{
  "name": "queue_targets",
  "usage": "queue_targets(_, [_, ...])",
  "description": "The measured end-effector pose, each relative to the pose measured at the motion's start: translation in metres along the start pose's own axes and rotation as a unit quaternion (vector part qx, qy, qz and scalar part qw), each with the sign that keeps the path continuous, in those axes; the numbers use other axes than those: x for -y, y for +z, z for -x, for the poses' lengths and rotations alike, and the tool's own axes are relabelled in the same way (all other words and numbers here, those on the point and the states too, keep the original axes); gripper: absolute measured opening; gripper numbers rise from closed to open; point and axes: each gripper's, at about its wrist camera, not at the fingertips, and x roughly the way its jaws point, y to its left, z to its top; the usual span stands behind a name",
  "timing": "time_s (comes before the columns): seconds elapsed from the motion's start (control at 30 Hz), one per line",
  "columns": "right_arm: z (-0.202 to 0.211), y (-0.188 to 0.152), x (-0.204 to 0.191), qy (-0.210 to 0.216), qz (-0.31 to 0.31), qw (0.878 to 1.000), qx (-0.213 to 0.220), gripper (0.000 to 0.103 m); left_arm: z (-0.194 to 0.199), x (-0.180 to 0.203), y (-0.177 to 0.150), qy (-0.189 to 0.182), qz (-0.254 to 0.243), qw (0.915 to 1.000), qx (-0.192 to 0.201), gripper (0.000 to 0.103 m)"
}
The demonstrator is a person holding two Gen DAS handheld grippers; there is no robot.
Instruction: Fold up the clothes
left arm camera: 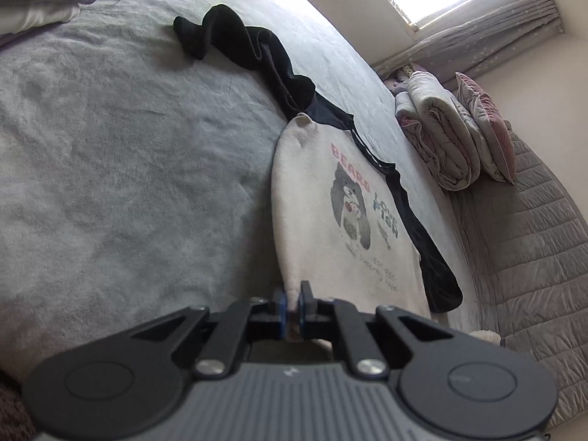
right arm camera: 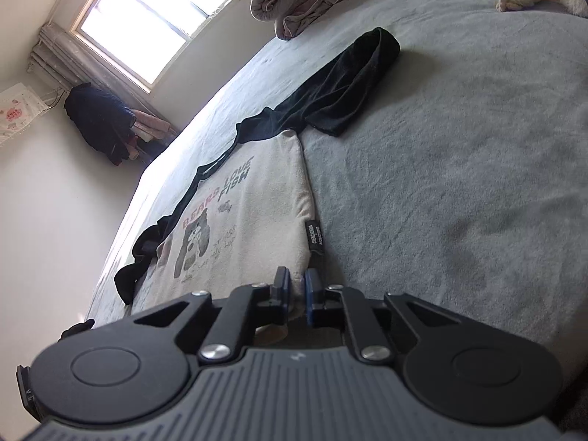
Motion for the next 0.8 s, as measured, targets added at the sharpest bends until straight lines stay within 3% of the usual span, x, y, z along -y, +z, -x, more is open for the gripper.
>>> queue_targets(0.17, [0.003,0.008,-0.015,-0.025,0.034,0.999,0.016,0.010,0.011,0.020,0.003,0.031,-0.051,0.9980,0.020,0.006])
queue_targets(0.3, [-0.012,0.003,-0.013,-0.053,0.048,0.997,0.003,0.010,-0.010,0.009,0.000,0.081,-0.065,0.9946,0.001,0.007])
queue_targets(0.37, [-0.022,-0.002,-0.003,-0.061,0.039,0.997,-0.011,0.010,-0.018,0.000,-0.003,0.086,-0.063,0.9942,-0.007,0.007])
queue_targets(0.47, [-0.028,-0.008,0.008,-0.054,0.035,0.998,-0.021,0.015,-0.017,-0.007,-0.007,0.087,-0.064,0.9941,-0.001,0.018])
queue_targets(0.53, [-0.025,-0.009,0.011,-0.055,0.033,0.998,-0.019,0.019,-0.010,-0.006,-0.010,0.091,-0.089,0.9918,0.013,0.034])
queue_targets(0.57, [-0.022,-0.009,0.012,-0.051,0.036,0.998,-0.018,0.020,-0.006,-0.005,-0.011,0.091,-0.102,0.9904,0.018,0.049])
queue_targets(0.6, [-0.020,-0.010,0.011,-0.050,0.043,0.998,-0.016,0.020,-0.002,-0.005,-0.013,0.090,-0.115,0.9890,0.023,0.059])
queue_targets(0.67, [-0.015,-0.011,0.009,-0.051,0.060,0.997,-0.011,0.023,0.003,-0.004,-0.017,0.091,-0.143,0.9851,0.027,0.061])
queue_targets(0.77, [-0.009,-0.021,0.004,-0.060,0.100,0.993,0.005,0.048,0.005,-0.002,-0.028,0.107,-0.195,0.9746,0.026,0.063])
queue_targets(0.8, [-0.008,-0.025,0.002,-0.061,0.117,0.991,0.007,0.049,0.005,-0.002,-0.033,0.113,-0.216,0.9695,0.027,0.063])
